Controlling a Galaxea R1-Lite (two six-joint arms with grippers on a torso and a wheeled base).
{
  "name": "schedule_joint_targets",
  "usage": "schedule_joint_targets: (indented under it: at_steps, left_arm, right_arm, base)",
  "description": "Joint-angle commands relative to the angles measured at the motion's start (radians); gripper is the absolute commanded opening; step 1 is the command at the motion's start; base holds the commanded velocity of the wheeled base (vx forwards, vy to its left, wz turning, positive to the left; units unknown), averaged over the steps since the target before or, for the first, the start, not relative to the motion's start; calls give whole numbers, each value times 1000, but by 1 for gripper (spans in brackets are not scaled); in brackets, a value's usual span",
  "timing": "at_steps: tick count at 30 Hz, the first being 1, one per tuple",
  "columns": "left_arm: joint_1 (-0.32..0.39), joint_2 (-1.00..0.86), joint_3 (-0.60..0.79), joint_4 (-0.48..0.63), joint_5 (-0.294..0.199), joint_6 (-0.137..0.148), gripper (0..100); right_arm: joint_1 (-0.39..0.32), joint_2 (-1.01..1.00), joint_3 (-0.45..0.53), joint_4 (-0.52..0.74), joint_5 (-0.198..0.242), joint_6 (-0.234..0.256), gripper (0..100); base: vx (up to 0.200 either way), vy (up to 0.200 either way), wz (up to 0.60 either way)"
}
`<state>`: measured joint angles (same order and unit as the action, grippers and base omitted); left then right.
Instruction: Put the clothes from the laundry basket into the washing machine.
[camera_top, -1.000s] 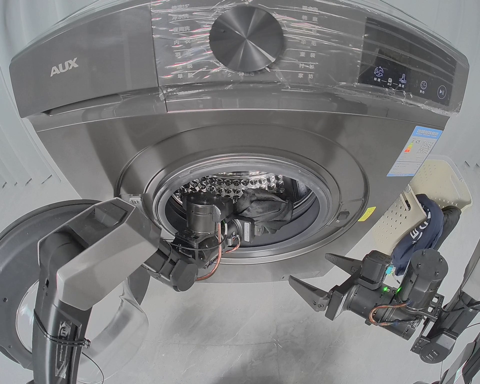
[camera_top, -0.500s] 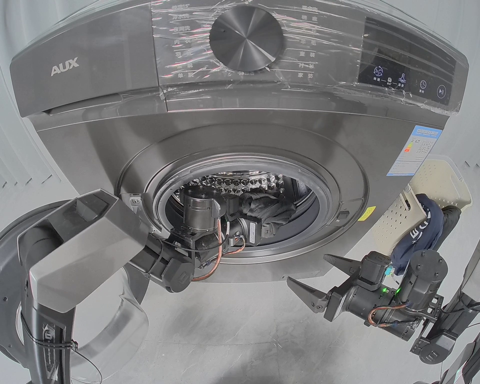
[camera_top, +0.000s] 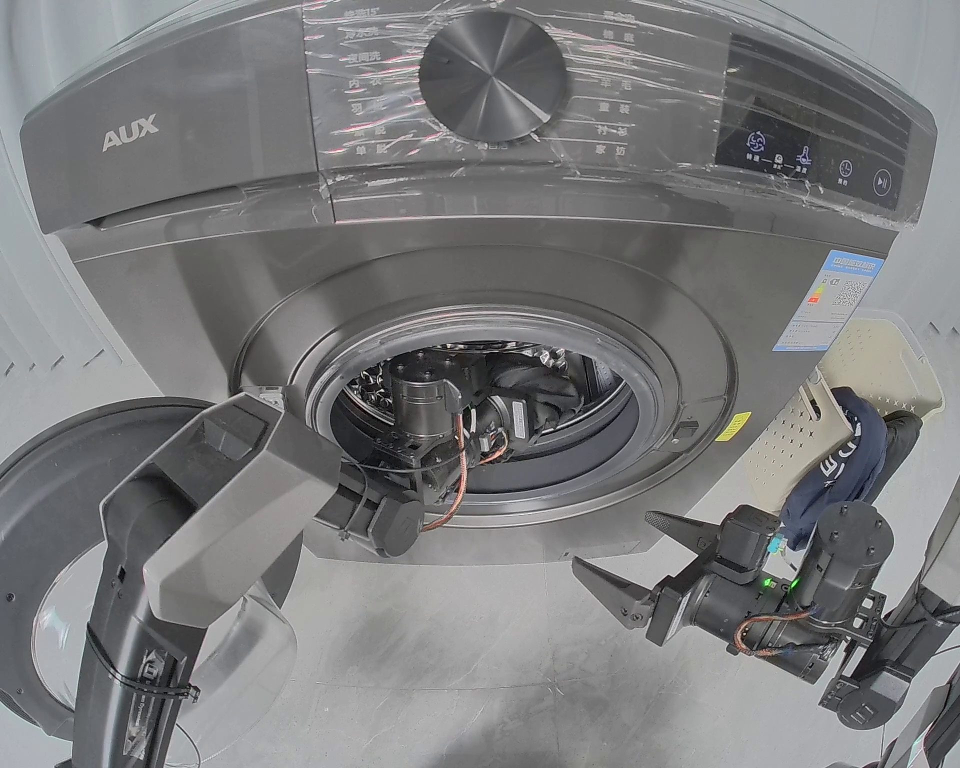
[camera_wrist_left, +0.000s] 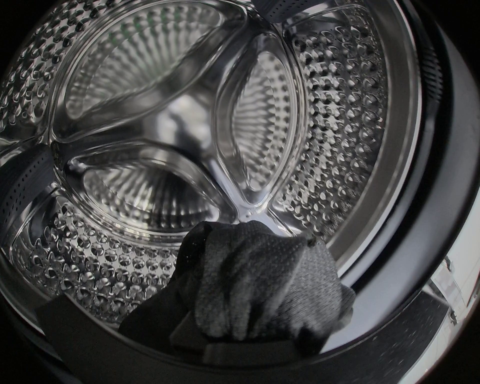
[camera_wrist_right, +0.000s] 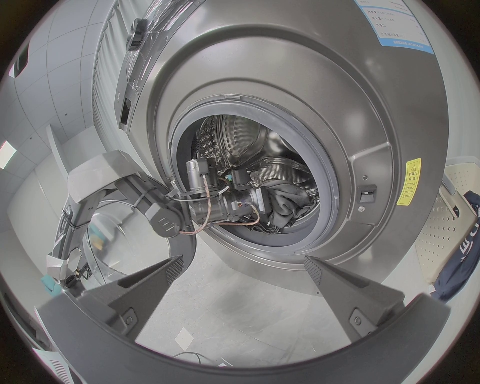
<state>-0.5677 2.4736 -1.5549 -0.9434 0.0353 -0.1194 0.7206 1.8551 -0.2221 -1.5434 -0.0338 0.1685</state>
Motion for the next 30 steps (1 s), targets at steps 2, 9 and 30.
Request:
schedule_joint_targets:
  at_steps: [2, 9, 30]
  left_arm:
    - [42, 186, -327, 58, 90, -23, 0]
    - [80, 217, -445, 135, 136, -69, 0]
    - [-8, -278, 352, 268, -9, -48, 100]
  right_arm:
    - [5, 9, 0, 0, 0, 0, 100]
    - [3, 15, -2, -1, 0, 0, 100]
    - [10, 10, -3, -1, 0, 2, 100]
  base:
    - [0, 0, 0]
    - [0, 0, 0]
    - [0, 0, 0]
